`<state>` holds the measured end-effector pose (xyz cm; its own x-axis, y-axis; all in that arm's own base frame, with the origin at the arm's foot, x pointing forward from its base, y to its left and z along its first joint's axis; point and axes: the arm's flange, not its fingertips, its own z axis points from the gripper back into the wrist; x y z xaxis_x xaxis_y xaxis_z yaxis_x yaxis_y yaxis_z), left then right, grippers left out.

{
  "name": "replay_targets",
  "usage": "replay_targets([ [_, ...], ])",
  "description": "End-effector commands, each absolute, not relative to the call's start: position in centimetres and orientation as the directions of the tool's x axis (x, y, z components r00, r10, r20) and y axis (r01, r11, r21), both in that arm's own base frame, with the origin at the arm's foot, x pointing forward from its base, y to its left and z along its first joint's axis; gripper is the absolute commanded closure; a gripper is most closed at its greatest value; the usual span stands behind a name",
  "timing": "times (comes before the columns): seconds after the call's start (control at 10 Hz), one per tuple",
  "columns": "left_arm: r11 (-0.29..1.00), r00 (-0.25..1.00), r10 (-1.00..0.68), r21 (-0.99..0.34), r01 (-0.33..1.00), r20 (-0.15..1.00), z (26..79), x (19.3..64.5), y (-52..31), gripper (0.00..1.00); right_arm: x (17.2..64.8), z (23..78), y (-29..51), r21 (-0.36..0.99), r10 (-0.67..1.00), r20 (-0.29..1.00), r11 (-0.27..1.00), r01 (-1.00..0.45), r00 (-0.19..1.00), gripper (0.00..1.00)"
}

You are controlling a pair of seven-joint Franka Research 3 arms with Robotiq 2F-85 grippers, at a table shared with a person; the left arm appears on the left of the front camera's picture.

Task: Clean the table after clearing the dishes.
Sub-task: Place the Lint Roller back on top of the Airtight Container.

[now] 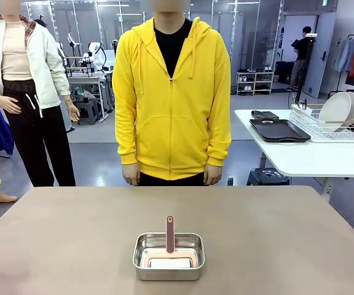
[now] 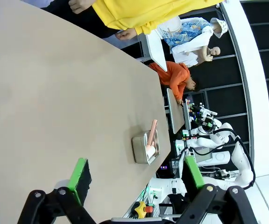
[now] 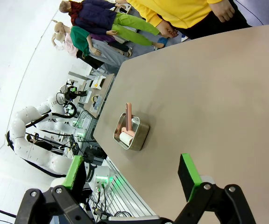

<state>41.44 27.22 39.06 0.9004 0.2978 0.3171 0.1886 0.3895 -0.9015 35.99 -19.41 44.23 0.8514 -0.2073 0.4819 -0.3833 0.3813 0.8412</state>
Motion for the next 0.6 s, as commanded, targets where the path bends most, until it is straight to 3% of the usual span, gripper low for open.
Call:
replay_targets([
  [0.0, 0.387, 0.901, 0.307, -0.905, 0.178, 0.308, 39.56, 41.25, 27.08, 0.0, 35.83, 44.34, -19.31, 0.833, -0.193, 0.495, 0.384, -0.399, 0.847, 0.0],
  [0.5, 0.387, 0.901, 0.307, -0.905, 0.178, 0.308, 39.56, 41.25, 27.08, 0.0, 35.83, 44.34, -19.31, 0.833, -0.193, 0.495, 0.384, -0.399, 0.847, 0.0],
])
